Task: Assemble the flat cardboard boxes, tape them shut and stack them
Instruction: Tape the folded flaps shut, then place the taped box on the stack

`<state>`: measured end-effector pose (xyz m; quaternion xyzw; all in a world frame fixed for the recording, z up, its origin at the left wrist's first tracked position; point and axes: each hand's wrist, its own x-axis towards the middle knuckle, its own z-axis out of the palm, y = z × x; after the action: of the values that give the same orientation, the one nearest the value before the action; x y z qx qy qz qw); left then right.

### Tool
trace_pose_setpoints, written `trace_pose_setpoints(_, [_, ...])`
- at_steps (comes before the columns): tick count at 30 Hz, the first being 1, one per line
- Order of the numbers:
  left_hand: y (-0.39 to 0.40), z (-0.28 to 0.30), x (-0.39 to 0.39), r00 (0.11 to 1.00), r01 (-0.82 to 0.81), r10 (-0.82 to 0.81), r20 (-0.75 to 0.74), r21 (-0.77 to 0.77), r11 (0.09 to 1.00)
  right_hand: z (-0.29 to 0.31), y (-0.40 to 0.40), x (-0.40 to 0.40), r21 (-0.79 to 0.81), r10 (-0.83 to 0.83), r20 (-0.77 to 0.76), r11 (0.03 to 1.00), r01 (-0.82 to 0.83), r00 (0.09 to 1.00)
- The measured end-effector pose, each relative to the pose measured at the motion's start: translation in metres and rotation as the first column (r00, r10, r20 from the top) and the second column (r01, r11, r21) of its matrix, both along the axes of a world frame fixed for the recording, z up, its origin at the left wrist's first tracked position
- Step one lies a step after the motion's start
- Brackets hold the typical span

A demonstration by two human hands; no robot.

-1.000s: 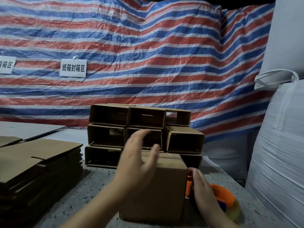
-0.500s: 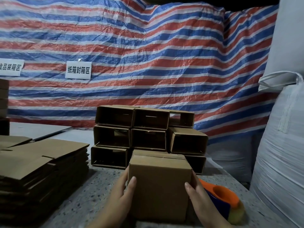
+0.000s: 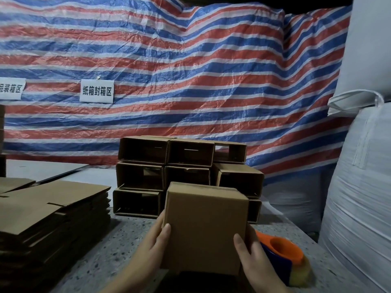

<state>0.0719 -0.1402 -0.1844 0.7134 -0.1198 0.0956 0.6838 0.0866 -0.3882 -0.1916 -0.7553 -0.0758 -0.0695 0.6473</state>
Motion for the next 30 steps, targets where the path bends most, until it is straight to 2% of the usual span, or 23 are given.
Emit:
trace_pose_setpoints(5, [-0.006,0.010,0.005,0.998,-0.021,0.018,0.066,0.042,0.999,0.020,0.004,0.001,0.240,-0.222,0.059,0.949,0.202,0.973])
trace_pose_setpoints(10, [-0.027,0.027,0.007,0.987,0.037,-0.047,0.151,0.064,0.997,0.048,-0.003,0.004,0.322,-0.393,0.131,0.885,0.336,0.910])
trace_pose_setpoints(15, [-0.057,0.059,0.022,0.976,0.017,-0.032,0.216,0.067,0.998,0.079,-0.021,-0.001,0.264,-0.354,0.280,0.922,0.283,0.892])
trace_pose_setpoints(18, [-0.073,0.086,0.038,0.953,0.034,-0.077,0.292,0.152,0.988,0.096,-0.038,0.008,0.248,-0.329,0.328,0.935,0.255,0.886])
trace_pose_setpoints(21, [-0.087,0.116,0.061,0.950,0.005,-0.080,0.303,0.241,0.971,0.124,-0.056,0.031,0.272,-0.367,0.331,0.919,0.285,0.869])
trace_pose_setpoints(25, [-0.107,0.152,0.098,0.900,-0.139,-0.050,0.434,0.393,0.909,0.167,-0.077,0.073,0.255,-0.408,0.275,0.904,0.343,0.870])
trace_pose_setpoints(30, [-0.118,0.184,0.148,0.823,-0.390,0.015,0.568,0.545,0.743,0.201,-0.096,0.124,0.208,-0.446,0.200,0.890,0.406,0.873])
